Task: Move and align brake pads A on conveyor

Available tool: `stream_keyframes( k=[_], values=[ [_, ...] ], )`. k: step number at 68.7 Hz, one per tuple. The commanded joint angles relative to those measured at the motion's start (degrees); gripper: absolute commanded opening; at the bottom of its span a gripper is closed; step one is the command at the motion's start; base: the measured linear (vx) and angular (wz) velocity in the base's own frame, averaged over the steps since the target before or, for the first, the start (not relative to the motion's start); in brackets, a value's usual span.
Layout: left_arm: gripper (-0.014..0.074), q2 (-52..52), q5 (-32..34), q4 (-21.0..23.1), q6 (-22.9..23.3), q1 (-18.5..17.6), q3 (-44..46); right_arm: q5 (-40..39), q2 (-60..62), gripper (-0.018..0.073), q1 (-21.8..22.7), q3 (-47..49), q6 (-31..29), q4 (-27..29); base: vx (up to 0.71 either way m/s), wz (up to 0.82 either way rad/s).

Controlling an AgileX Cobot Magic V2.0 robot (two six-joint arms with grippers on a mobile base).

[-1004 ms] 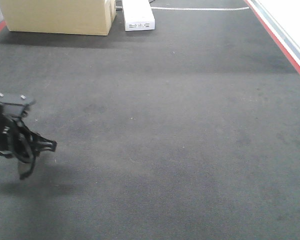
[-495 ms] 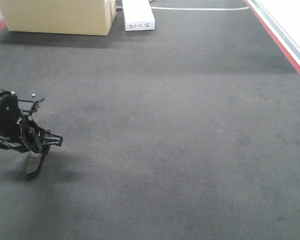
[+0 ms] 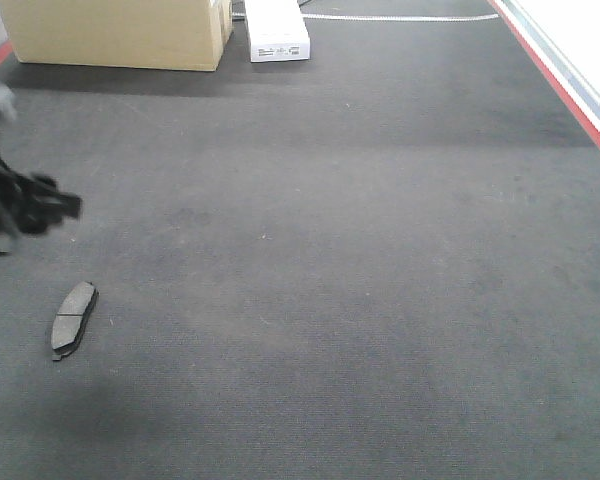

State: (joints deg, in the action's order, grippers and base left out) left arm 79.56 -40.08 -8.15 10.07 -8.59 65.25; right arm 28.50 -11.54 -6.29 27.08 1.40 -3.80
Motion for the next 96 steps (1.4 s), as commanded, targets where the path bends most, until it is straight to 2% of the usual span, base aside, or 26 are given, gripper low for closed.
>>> stream_keyframes(
  k=[1, 19, 48, 59, 71, 96],
  values=[
    [0.0461, -7.05, 4.24, 0.70, -1.03, -1.27, 0.39, -5.71, -0.66, -0.0008, 0.32, 1.60, -0.59, -0.39, 0.00, 0.00],
    [0.0460, -23.49, 14.55, -0.07, -2.04, -1.42, -10.90, -5.71, -0.66, -0.0008, 0.32, 1.60, -0.59, -0.39, 0.00, 0.00],
    [0.0460, -50.42, 23.59, -0.30, -2.04, -1.42, -31.83, -5.71, -0.66, -0.0008, 0.32, 1.60, -0.59, -0.39, 0.00, 0.00],
    [0.0460, -59.21, 24.51, -0.35, -1.98, -1.42, -38.07, -5.71, -0.66, -0.0008, 0.32, 1.60, -0.59, -0.39, 0.00, 0.00],
    [0.0460, -63.42, 23.47, -0.30, -1.94, -1.42, -41.03, -5.71, -0.66, -0.0008, 0.32, 1.60, -0.59, -0.39, 0.00, 0.00],
    [0.0460, -63.67, 22.77, -0.30, -1.94, -1.42, -41.09, -5.71, -0.66, -0.0008, 0.32, 1.60, -0.59, -0.39, 0.00, 0.00]
  ],
)
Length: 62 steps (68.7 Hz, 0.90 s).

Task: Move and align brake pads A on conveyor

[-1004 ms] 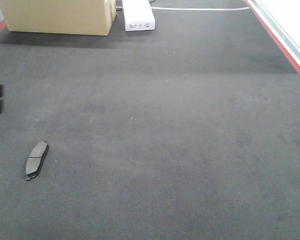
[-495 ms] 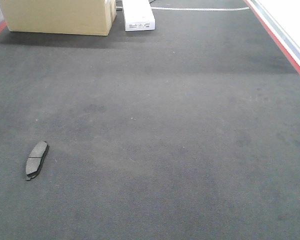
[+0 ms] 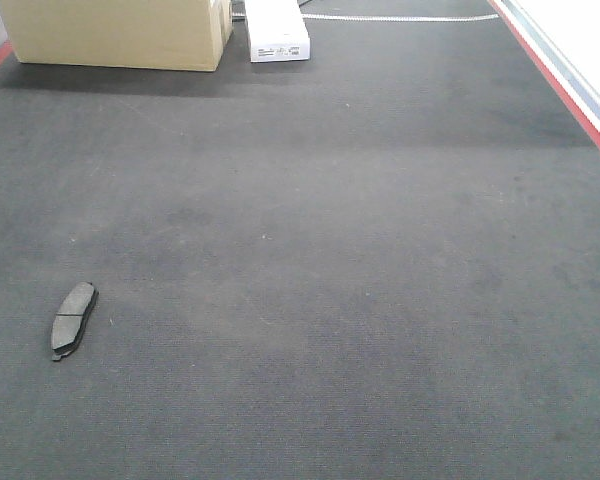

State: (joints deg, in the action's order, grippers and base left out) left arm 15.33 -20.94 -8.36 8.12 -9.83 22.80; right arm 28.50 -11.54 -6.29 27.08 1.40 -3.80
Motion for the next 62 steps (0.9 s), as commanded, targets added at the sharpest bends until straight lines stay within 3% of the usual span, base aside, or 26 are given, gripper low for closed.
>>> stream_keyframes(
  k=[1, 62],
  values=[
    [0.0460, 0.57, 3.63, -0.09, 0.01, -0.17, 1.35, -5.71, -0.66, -0.0008, 0.32, 1.60, -0.59, -0.39, 0.00, 0.00],
    [0.0460, 0.57, 3.63, -0.09, 0.01, -0.17, 1.35, -5.07, -3.87, -0.0006, 0.32, 2.29, -0.50, 0.91, 0.00, 0.00]
  ],
)
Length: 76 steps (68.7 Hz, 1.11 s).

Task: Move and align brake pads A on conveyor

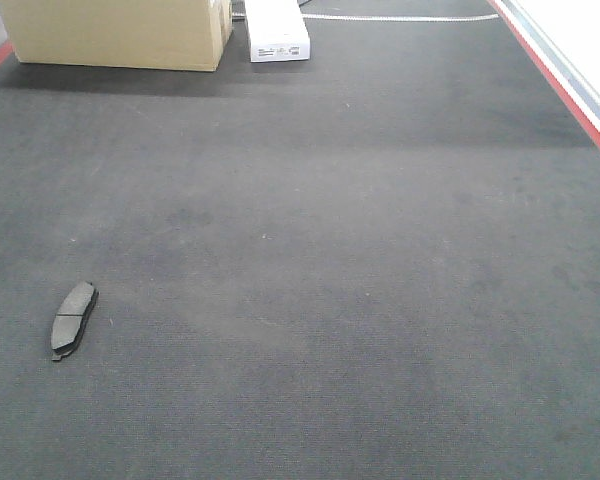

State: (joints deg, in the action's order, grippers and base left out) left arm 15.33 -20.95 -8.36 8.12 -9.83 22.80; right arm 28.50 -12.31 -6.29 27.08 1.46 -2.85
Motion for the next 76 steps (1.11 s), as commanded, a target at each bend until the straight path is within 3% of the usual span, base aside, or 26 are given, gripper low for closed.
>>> stream_keyframes(
  k=[1, 24, 76],
  values=[
    [0.0460, 0.57, 3.64, -0.09, 0.01, -0.17, 1.35, -4.80, -3.81, -0.0006, 0.32, 2.49, -0.56, -0.04, 0.00, 0.00],
    [0.0460, 0.57, 3.64, -0.09, 0.01, -0.17, 1.35, -1.19, -30.87, 0.0000, 0.32, 13.25, -0.21, 3.58, 0.00, 0.00],
    [0.0460, 0.57, 3.64, -0.09, 0.01, -0.17, 1.35, 6.68, -83.71, 0.0037, 0.32, 36.27, -0.10, 3.49, 0.00, 0.00]
  ],
)
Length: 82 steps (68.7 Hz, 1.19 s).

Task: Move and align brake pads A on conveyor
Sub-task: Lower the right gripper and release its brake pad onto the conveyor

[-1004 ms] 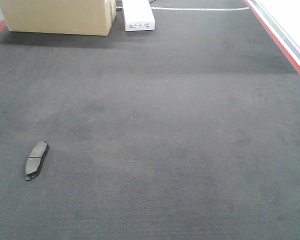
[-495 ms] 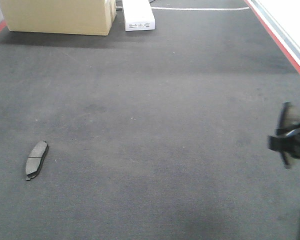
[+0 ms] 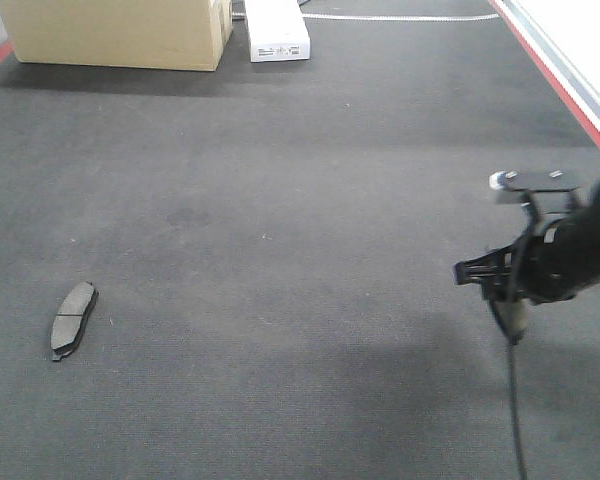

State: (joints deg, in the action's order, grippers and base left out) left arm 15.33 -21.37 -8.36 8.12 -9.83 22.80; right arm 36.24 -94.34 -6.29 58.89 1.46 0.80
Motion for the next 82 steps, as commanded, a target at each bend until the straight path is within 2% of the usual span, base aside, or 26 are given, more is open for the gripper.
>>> stream_keyframes(
  k=[1, 11, 22, 30, 38, 60, 82],
  values=[
    [0.0460, 0.57, 4.06, -0.09, 0.01, -0.17, 1.35, -0.71, -2.42, 0.0043, 0.37, 4.99, 0.05, -0.16, 0.00, 0.00],
    [0.0460, 0.57, 4.06, -0.09, 0.01, -0.17, 1.35, 2.39, -8.83, 0.0137, 0.31, 10.14, 2.15, -0.16, 0.00, 0.00],
    [0.0460, 0.57, 4.06, -0.09, 0.01, -0.17, 1.35, 6.46, -13.07, 0.0321, 0.31, 13.45, 2.15, 0.11, 0.00, 0.00],
    [0.0460, 0.57, 4.06, -0.09, 0.01, -0.17, 1.35, 6.55, -13.64, 0.0456, 0.31, 13.60, 2.10, -0.80, 0.00, 0.00],
    [0.0460, 0.57, 4.06, -0.09, 0.01, -0.17, 1.35, 6.48, -11.19, 0.0527, 0.31, 13.31, 2.15, -1.24, 0.00, 0.00],
    [0.0460, 0.57, 4.06, -0.09, 0.01, -0.17, 1.35, 0.18, 8.57, 0.0525, 0.31, 4.83, 1.95, -6.82, 0.00, 0.00],
    [0.0460, 0.57, 4.06, -0.09, 0.01, -0.17, 1.35, -9.39, 33.96, 0.0525, 0.31, -9.26, 1.95, -6.83, 0.00, 0.00]
  ],
)
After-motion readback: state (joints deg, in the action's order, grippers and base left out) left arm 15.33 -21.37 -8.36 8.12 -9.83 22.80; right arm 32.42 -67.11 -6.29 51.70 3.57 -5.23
